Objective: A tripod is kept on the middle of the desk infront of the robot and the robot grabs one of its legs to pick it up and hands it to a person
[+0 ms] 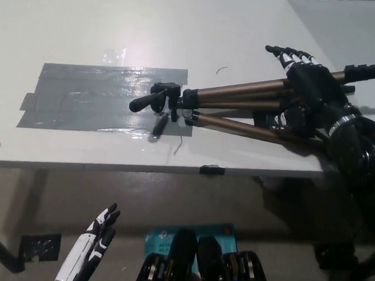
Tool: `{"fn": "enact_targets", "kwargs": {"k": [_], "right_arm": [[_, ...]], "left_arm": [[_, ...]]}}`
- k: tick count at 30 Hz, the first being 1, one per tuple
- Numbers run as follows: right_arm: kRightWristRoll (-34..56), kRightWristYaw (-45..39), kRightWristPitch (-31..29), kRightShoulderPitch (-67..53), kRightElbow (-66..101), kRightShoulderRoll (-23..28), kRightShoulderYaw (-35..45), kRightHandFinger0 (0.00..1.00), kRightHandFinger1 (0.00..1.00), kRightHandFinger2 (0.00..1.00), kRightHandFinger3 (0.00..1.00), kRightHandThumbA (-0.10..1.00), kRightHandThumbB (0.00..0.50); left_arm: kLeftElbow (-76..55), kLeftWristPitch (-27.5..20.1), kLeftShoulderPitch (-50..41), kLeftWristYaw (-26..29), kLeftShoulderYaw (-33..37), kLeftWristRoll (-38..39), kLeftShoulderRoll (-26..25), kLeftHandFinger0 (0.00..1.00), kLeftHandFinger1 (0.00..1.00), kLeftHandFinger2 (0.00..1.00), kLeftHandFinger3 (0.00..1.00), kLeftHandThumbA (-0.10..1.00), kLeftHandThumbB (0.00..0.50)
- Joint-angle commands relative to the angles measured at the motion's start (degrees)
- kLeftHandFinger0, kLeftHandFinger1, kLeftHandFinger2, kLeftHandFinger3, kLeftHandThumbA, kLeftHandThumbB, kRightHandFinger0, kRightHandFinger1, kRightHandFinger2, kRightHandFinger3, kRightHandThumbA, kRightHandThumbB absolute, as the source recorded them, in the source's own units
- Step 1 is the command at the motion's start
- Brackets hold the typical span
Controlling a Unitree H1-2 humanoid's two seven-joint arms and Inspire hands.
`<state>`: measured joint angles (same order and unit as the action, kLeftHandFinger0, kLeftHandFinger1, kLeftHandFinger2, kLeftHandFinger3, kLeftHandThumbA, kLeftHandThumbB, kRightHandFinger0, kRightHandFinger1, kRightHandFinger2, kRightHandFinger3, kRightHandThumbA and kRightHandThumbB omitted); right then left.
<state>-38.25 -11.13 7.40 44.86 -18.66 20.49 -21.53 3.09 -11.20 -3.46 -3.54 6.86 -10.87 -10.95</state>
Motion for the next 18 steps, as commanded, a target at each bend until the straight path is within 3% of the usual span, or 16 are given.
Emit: {"fn": "enact_targets", "kwargs": {"k": [1,4,12,18], "right_arm": [[-5.0,0.88,1.39,5.54,-2.77,0.05,-1.82,1.0,1.0,1.0,1.0,1.0,0.428],[-6.34,3.28,0.25,6.56,-4.9,-0.15,-2.9,1.0,1.0,1.0,1.0,1.0,0.407],[-8.06,9.87,-3.47,9.33,-8.31,-0.22,-3.02,1.0,1.0,1.0,1.0,1.0,0.393],[-9.19,13.2,-6.12,10.11,-7.34,-0.05,-3.02,1.0,1.0,1.0,1.0,1.0,0.35]], "left_arm": [[-0.53,-2.74,0.45,-0.41,0.34,-0.62,-0.63,1.0,1.0,1.0,1.0,1.0,0.306],[0.3,-4.42,0.81,-0.41,0.36,-0.31,-0.78,1.0,1.0,1.0,1.0,1.0,0.304],[-0.62,-2.7,1.2,-0.79,0.55,-1.18,-1.14,1.0,1.0,1.0,1.0,1.0,0.311],[-0.88,-2.12,1.47,-1.23,0.59,-1.22,-1.11,1.0,1.0,1.0,1.0,1.0,0.307]]}}
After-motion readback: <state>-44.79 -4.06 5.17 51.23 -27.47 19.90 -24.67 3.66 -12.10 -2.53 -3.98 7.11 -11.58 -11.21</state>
